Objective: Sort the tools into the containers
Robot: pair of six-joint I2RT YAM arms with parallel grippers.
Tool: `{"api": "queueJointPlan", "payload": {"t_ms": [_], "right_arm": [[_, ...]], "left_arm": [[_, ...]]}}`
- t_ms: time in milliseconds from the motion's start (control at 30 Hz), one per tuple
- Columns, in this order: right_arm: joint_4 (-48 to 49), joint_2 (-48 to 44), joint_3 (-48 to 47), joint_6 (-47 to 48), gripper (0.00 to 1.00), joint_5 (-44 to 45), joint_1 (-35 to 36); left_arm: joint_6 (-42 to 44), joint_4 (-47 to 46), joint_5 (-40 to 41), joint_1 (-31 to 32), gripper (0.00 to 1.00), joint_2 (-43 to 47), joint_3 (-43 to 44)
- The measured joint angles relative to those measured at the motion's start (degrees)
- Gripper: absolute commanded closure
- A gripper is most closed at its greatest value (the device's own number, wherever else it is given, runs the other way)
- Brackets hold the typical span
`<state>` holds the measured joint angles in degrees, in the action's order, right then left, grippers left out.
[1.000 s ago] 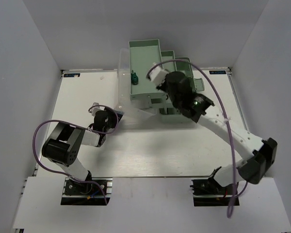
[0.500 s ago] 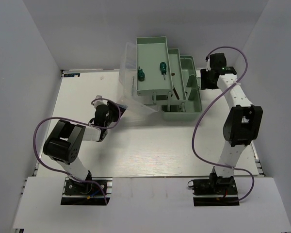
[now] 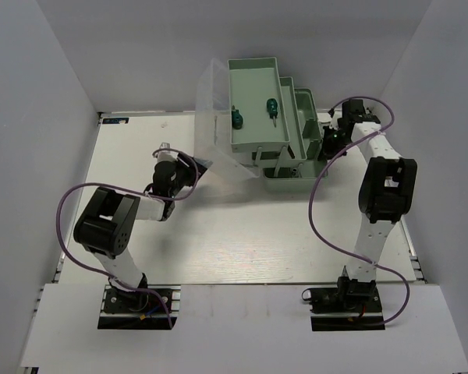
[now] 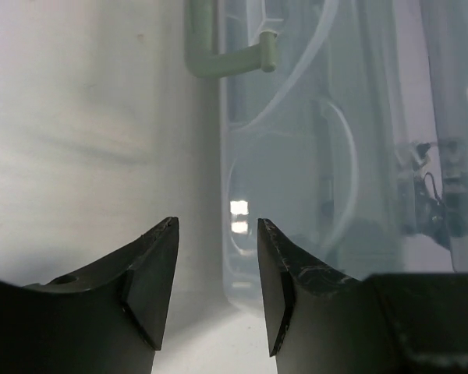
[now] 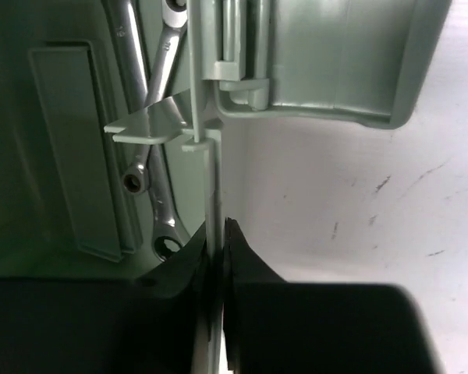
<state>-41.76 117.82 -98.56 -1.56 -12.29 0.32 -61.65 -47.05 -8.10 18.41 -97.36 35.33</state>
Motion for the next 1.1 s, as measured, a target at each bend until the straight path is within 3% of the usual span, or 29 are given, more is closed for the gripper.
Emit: {"api": "queueJointPlan", "payload": {"t_ms": [433,467,500,533,633,867,1100], "right_arm": [[2.2,-0.7,2.1,4.4,1.0,-5.5,-1.4],[2.2,-0.7,2.1,4.6,0.89,-5.7,-1.4],[2.1,-0.7,2.1,4.7,0.58,-5.9,-1.4],[1.9,-0.7,2.1,4.6,0.44,-5.6,-1.3],[0.3,-0.7,2.8,4.6,0.23,-5.7,-1.9],[2.6,-8.1,11.7,7.3,0.21,1.9,-0.6],[10.1,-24.0,17.6,9.6,0.21,11.4,0.1]], "left_arm": [[-0.4,-9.0,-22.3,2.6,0.46,-13.1,27.2],[-0.5,-9.0,-24.2,3.4,0.46,-13.7,29.2],[-0.6,-9.1,-25.4,4.1,0.46,-14.2,30.3],[-0.6,-9.1,-26.8,4.9,0.46,-14.7,31.3],[-0.8,-9.2,-29.0,6.6,0.44,-15.3,31.5],[0.4,-7.9,-29.1,5.7,0.38,-12.2,25.6],[10.5,4.4,-25.9,5.5,0.34,2.2,21.3]]}}
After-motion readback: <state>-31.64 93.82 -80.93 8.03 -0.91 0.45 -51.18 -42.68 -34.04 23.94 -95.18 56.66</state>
